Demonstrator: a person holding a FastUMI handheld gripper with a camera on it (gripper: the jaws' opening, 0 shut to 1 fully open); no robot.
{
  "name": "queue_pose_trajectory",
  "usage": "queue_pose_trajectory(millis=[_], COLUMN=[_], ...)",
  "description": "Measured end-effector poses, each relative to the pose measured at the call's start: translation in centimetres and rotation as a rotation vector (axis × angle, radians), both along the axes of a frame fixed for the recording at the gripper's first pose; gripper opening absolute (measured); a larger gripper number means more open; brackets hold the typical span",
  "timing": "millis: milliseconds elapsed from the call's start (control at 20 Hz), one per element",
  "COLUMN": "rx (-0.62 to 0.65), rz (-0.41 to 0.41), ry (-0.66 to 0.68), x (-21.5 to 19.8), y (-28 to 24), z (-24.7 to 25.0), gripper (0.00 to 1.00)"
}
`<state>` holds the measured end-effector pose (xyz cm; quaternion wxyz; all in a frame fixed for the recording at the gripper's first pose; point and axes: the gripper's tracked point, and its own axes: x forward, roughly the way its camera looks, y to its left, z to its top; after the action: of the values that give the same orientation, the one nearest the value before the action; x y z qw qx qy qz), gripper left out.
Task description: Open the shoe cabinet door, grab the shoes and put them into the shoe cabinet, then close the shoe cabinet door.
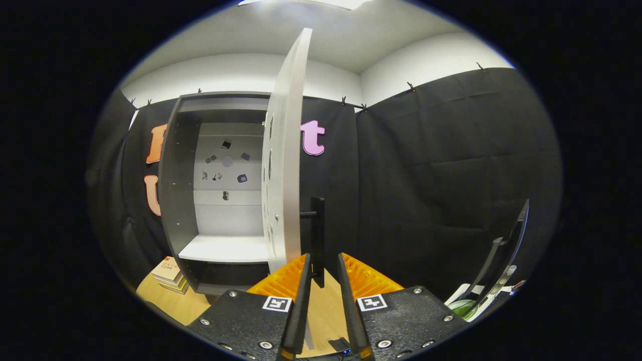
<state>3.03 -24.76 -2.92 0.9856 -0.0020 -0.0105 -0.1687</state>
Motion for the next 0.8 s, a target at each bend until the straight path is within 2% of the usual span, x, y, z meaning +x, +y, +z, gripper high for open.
queue_pose_trajectory(millis=[250, 650, 800], rx=[-0.023, -0.043, -0.054], rz=[0.036, 0.183, 0.225], ry=[-0.014, -0.048, -0.044], x=[-1.7, -3.0, -2.8], y=[2.9, 11.2, 14.0], z=[1.1, 3.6, 3.4], gripper=[0.34, 0.34, 0.37])
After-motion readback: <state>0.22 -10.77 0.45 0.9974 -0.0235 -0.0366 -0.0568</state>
